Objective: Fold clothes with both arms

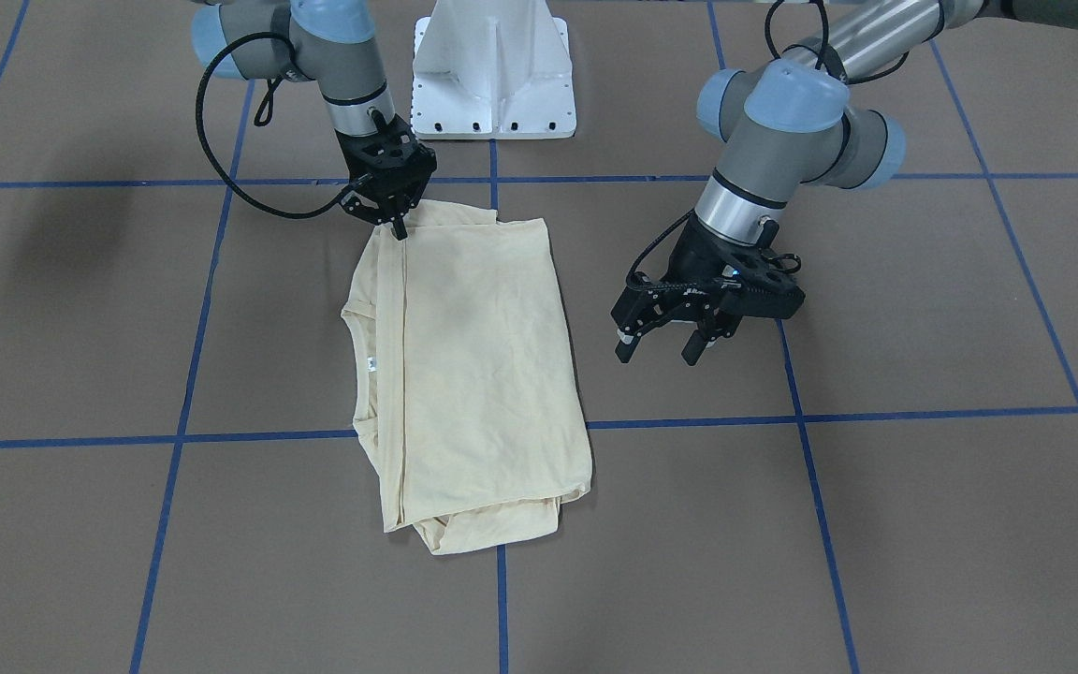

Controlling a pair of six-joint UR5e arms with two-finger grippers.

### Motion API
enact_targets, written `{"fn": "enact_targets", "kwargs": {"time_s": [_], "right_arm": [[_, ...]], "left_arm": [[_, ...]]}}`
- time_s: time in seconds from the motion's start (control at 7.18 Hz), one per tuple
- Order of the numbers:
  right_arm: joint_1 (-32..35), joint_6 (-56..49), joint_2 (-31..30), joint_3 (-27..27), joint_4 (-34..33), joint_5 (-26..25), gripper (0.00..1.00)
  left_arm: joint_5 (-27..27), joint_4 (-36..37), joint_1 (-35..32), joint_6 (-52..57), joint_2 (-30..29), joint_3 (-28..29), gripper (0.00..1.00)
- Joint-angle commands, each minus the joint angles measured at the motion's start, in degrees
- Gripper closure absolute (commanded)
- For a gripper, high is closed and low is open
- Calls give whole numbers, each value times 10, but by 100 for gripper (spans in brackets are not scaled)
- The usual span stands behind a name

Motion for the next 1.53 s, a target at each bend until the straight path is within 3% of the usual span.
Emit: {"fn": "enact_targets", "kwargs": {"time_s": [0.0, 0.14, 0.28, 0.42, 1.39], "right_arm": [[3, 0, -11, 13, 0, 3, 100], [3, 0, -14, 20, 0, 6, 100], [0, 0, -11, 20, 0, 5, 84], [-2, 0, -10, 17, 0, 1, 60], [-12, -18, -8, 12, -2, -11, 63]], "left_arm": [[0, 0, 0, -1, 0, 0, 0], [0, 0, 1, -1, 0, 0, 0], [0, -1, 0, -1, 0, 0, 0], [0, 0, 0, -1, 0, 0, 0], [0, 0, -1, -1, 0, 0, 0]]}}
